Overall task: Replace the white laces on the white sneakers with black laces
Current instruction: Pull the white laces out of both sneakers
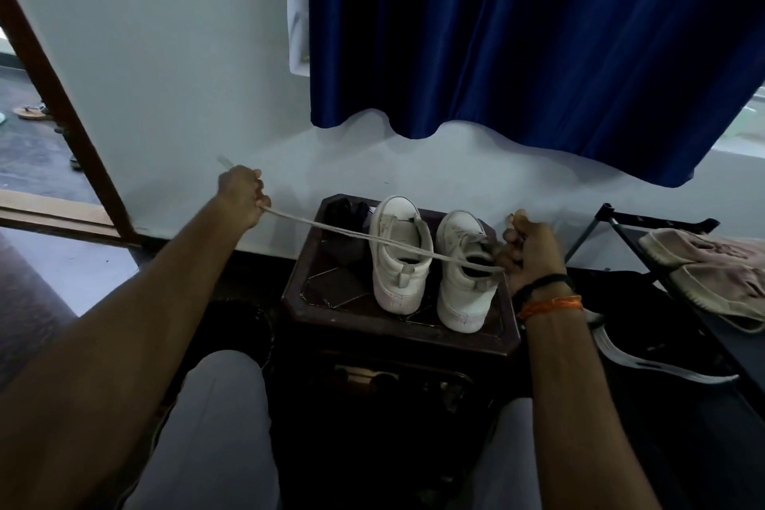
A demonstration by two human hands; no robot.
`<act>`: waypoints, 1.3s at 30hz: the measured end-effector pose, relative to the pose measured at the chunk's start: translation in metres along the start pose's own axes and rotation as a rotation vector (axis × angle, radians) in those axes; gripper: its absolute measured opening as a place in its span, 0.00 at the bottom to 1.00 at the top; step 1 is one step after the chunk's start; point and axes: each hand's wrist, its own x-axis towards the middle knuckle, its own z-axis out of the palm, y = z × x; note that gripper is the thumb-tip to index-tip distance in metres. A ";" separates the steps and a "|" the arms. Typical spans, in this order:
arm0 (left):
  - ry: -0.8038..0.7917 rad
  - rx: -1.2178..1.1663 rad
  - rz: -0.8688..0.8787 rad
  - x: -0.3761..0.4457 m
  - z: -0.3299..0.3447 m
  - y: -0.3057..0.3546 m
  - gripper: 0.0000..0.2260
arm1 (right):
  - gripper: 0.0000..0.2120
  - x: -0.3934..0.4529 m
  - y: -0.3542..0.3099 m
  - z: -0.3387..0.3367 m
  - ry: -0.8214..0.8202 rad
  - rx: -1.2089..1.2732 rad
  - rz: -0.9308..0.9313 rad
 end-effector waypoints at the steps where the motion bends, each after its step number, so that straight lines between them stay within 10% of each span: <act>1: -0.048 0.098 0.032 -0.007 0.007 -0.001 0.12 | 0.13 -0.006 0.000 0.009 -0.012 -0.098 -0.046; 8: -0.618 0.334 0.102 -0.078 0.068 -0.016 0.17 | 0.14 -0.018 -0.002 0.084 -0.245 -0.781 -0.239; 12: -0.791 0.366 0.151 -0.097 0.077 -0.023 0.19 | 0.11 -0.027 -0.002 0.099 -0.355 -0.451 -0.138; 27: -0.720 0.668 0.812 -0.124 0.069 -0.026 0.10 | 0.11 -0.021 -0.022 0.096 -0.463 -0.971 -0.290; 39: -0.780 0.432 0.486 -0.134 0.076 -0.043 0.13 | 0.03 -0.027 -0.020 0.101 -0.357 -0.718 -0.291</act>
